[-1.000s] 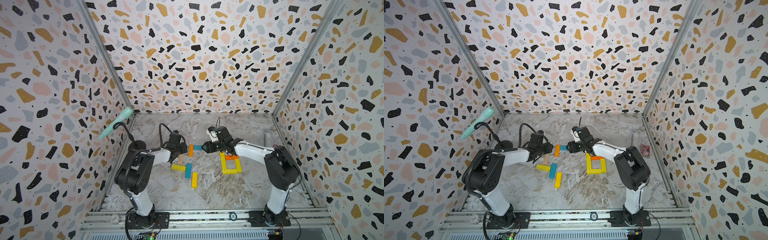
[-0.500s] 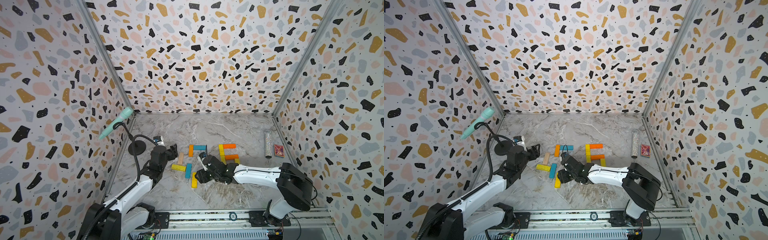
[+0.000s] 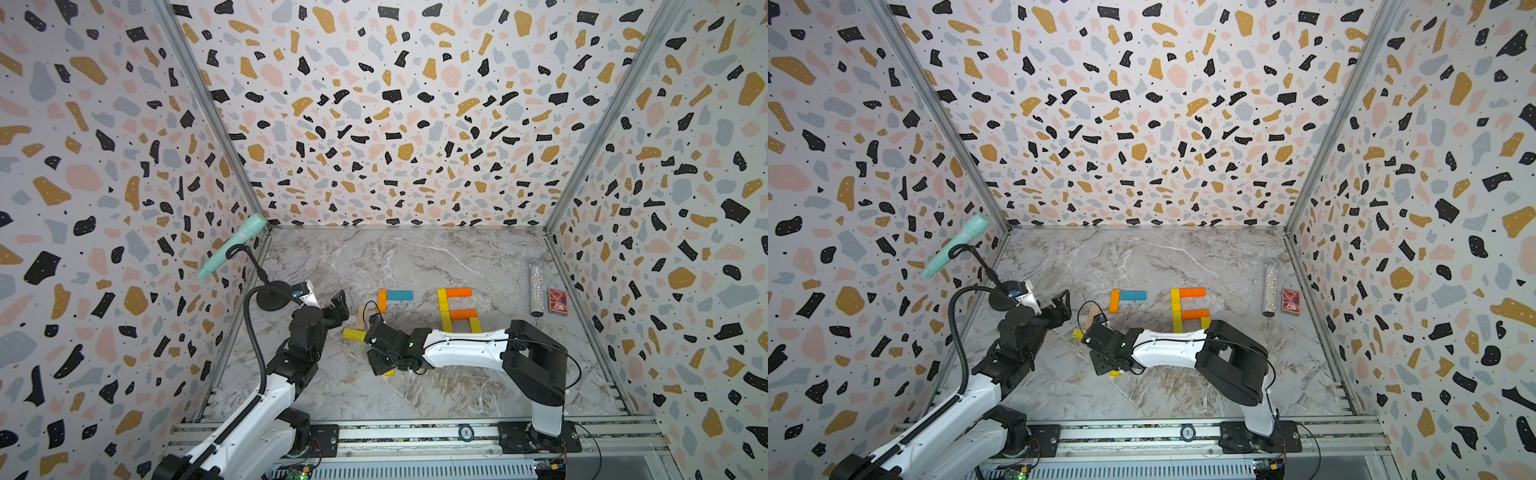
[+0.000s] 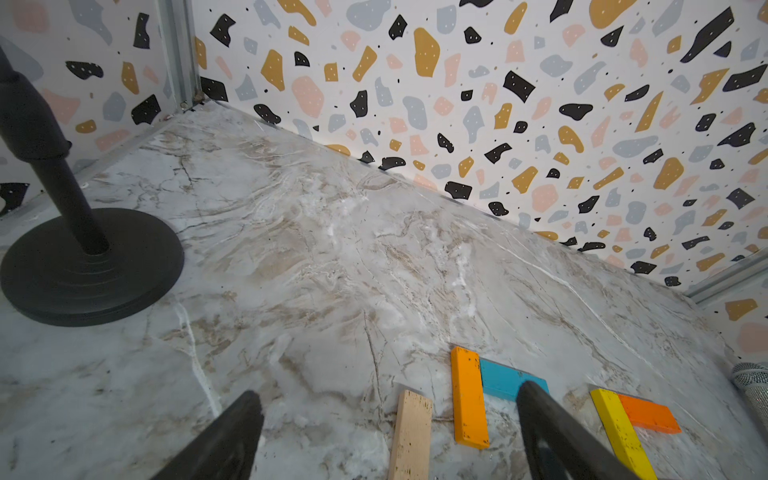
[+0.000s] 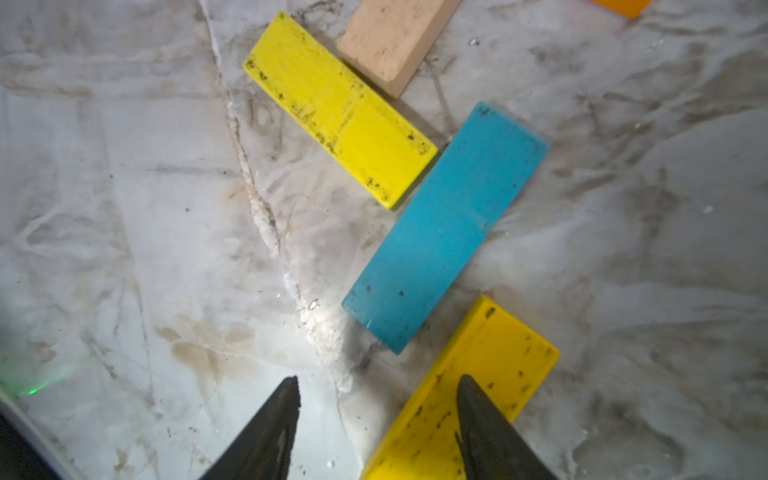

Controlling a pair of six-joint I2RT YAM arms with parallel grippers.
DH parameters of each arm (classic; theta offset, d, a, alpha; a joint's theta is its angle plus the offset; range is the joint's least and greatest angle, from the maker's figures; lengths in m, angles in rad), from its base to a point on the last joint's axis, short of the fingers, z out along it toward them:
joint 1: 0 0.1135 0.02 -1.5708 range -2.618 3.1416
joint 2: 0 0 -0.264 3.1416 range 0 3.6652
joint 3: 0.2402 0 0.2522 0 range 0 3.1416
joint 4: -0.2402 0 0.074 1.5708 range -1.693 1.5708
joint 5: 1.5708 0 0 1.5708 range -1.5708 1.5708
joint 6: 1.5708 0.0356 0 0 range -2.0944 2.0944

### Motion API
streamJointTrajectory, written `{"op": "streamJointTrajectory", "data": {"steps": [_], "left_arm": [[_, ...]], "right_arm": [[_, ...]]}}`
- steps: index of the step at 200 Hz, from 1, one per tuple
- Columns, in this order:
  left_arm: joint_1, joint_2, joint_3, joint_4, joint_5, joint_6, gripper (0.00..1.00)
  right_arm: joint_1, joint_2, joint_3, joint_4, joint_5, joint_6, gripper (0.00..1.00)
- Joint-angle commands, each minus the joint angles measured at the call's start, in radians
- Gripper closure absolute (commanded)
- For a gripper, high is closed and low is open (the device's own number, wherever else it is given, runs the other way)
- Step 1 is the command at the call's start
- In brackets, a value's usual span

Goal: Assemble the number 6 with building blocks
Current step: Move the building block to the center of the board.

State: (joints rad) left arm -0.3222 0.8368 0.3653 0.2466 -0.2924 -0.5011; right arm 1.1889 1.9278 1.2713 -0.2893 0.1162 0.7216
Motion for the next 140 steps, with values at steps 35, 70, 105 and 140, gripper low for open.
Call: {"op": "streamJointTrajectory", "data": {"steps": [35, 70, 105, 140], "left_arm": [[0.005, -0.026, -0.017, 0.023, -0.033, -0.002, 0.08], [0.005, -0.010, -0.017, 0.025, -0.036, -0.001, 0.07], [0.005, -0.020, -0.024, 0.030, -0.031, -0.012, 0.07], [0.005, -0.021, -0.031, 0.039, -0.030, -0.016, 0.07]], "right_arm": [[0.031, 0.002, 0.032, -0.174, 0.082, 0.044, 0.39], [0.050, -0.046, 0.019, -0.208, 0.123, 0.096, 0.39], [0.048, -0.019, 0.002, -0.179, 0.088, 0.108, 0.39], [0.038, 0.012, -0.002, -0.196, 0.078, 0.113, 0.44]]}}
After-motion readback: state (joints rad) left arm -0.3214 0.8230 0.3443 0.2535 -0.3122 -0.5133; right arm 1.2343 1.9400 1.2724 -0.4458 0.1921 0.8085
